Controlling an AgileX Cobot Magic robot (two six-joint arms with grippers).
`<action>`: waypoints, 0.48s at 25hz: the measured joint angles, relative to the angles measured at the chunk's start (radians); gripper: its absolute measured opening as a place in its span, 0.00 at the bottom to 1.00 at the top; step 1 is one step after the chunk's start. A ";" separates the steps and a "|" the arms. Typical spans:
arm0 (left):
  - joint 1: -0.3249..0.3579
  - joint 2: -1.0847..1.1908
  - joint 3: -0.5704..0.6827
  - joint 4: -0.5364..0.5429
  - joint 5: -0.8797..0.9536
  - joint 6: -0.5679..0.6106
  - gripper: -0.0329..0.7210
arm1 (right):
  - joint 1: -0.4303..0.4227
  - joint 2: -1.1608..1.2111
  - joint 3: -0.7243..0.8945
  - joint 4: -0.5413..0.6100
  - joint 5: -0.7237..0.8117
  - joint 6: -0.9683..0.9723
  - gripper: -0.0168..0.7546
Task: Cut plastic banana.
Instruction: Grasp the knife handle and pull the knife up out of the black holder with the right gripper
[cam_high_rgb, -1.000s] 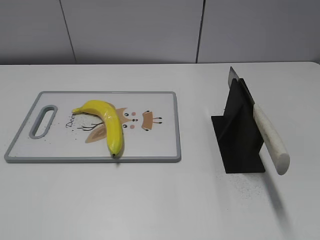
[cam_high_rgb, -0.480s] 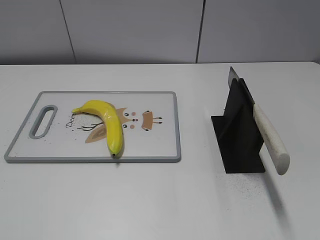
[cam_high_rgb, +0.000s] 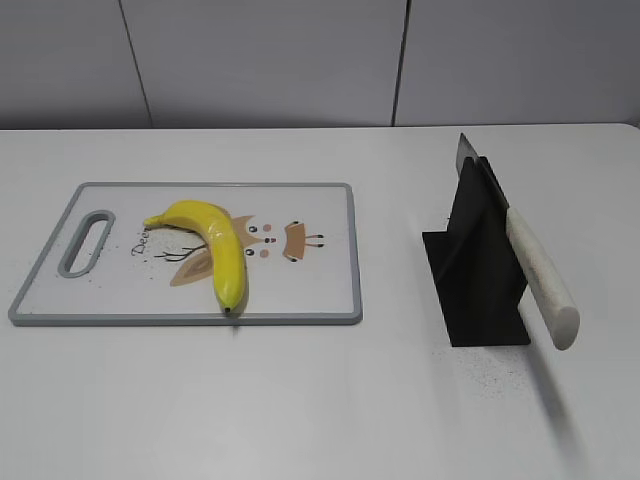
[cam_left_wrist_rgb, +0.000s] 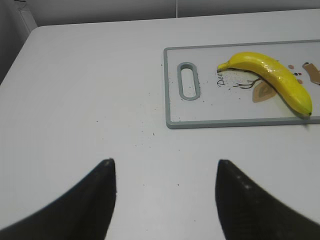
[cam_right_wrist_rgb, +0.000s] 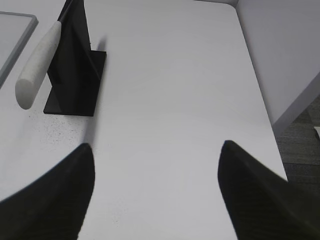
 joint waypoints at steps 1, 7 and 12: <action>0.000 0.000 0.000 0.000 0.000 -0.001 0.83 | 0.000 0.000 0.000 0.000 0.000 0.000 0.77; 0.000 0.000 0.000 0.000 0.000 -0.001 0.83 | 0.000 0.000 0.000 0.000 0.000 0.001 0.77; 0.000 0.000 0.000 0.000 0.000 -0.001 0.83 | 0.000 0.000 0.000 0.000 0.000 0.000 0.77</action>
